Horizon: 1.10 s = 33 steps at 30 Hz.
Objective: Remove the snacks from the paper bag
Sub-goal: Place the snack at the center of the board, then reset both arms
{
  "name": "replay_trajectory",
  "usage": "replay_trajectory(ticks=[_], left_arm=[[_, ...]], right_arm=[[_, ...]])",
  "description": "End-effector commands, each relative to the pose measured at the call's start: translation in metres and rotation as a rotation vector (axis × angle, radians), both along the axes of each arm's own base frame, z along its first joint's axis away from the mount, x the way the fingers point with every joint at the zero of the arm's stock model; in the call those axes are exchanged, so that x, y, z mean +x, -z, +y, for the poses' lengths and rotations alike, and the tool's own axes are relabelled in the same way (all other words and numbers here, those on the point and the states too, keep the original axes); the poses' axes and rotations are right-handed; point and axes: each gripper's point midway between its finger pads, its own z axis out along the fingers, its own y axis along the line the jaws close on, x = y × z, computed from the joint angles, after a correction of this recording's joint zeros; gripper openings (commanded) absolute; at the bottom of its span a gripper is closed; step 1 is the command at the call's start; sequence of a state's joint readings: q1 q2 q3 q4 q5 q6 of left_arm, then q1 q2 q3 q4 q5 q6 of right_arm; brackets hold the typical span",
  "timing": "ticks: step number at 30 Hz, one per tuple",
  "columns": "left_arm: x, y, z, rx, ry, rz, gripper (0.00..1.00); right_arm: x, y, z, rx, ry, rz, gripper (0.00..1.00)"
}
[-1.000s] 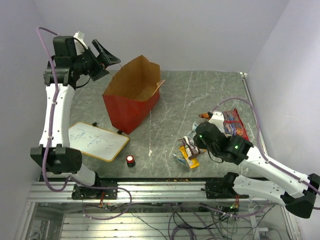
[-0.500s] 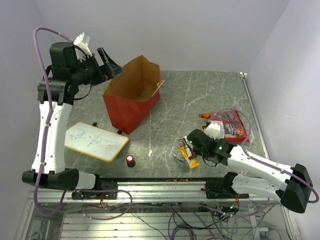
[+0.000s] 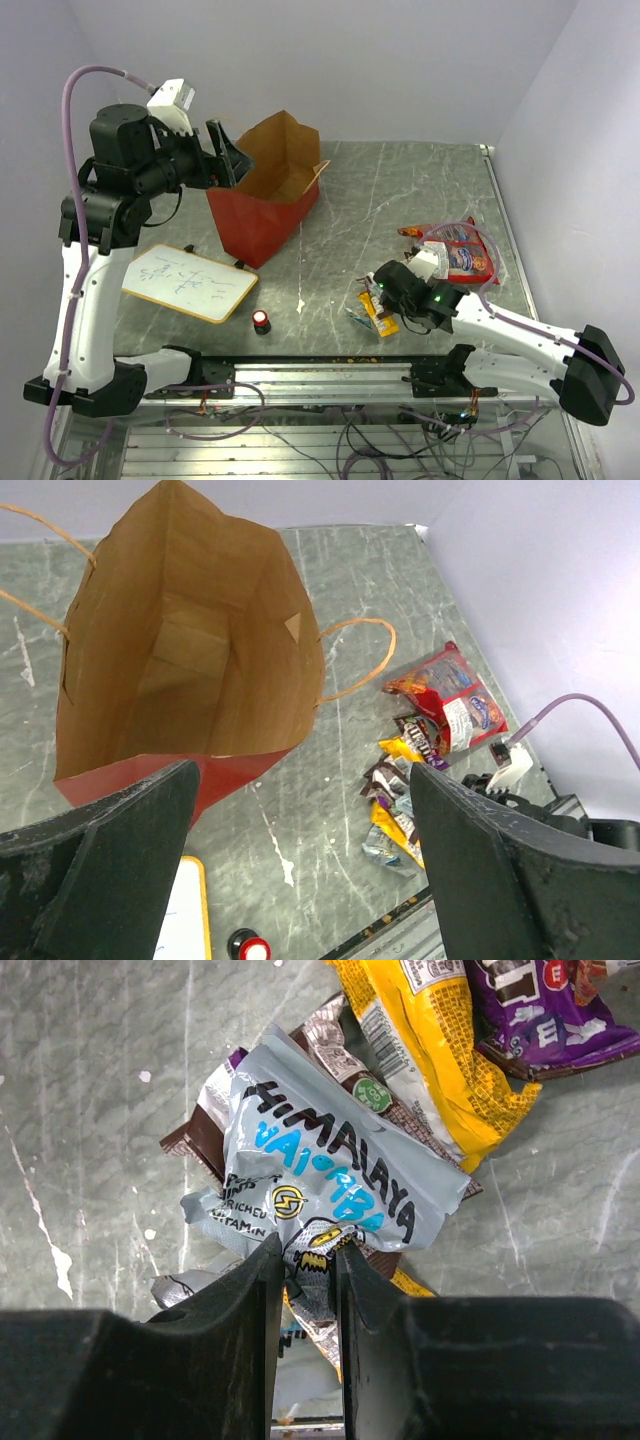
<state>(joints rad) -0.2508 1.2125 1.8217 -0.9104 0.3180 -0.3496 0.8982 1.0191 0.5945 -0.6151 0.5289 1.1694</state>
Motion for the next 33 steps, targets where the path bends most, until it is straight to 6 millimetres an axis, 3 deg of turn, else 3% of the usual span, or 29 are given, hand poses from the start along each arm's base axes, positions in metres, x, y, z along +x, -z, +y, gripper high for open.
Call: replay_trajectory(ticks=[1,7,10,14,19,24,28,32,33], left_arm=[[-0.006,-0.007,0.011,0.064,-0.032,-0.044,0.98],[-0.01,-0.014,0.015,0.083,-0.045,-0.077,0.98],[-0.01,-0.015,0.014,0.089,-0.044,-0.083,0.98],[-0.007,-0.021,0.011,0.084,-0.035,-0.1,0.98],[0.0,-0.027,0.007,0.072,-0.028,-0.111,0.98],[0.011,-0.034,0.006,0.06,-0.047,-0.116,0.98],[0.019,-0.046,0.003,-0.004,-0.07,-0.148,0.99],[0.028,-0.055,0.002,-0.052,-0.1,-0.183,0.99],[0.03,-0.055,0.003,-0.052,-0.111,-0.186,0.99]], right_arm=[[-0.004,-0.007,-0.004,-0.023,-0.018,0.021,0.29],[-0.007,-0.032,-0.01,-0.063,-0.076,0.011,0.66],[-0.001,-0.055,-0.006,-0.089,-0.13,-0.023,0.76],[0.012,-0.092,-0.008,-0.163,-0.113,-0.048,0.79],[0.042,-0.16,-0.008,-0.296,-0.082,-0.111,0.8],[0.065,-0.213,0.001,-0.414,-0.106,-0.144,0.82],[0.079,-0.253,0.014,-0.41,-0.143,-0.217,0.83],[0.087,-0.317,0.018,-0.31,-0.176,-0.437,0.84],[0.087,-0.335,0.013,-0.273,-0.16,-0.507,0.98]])
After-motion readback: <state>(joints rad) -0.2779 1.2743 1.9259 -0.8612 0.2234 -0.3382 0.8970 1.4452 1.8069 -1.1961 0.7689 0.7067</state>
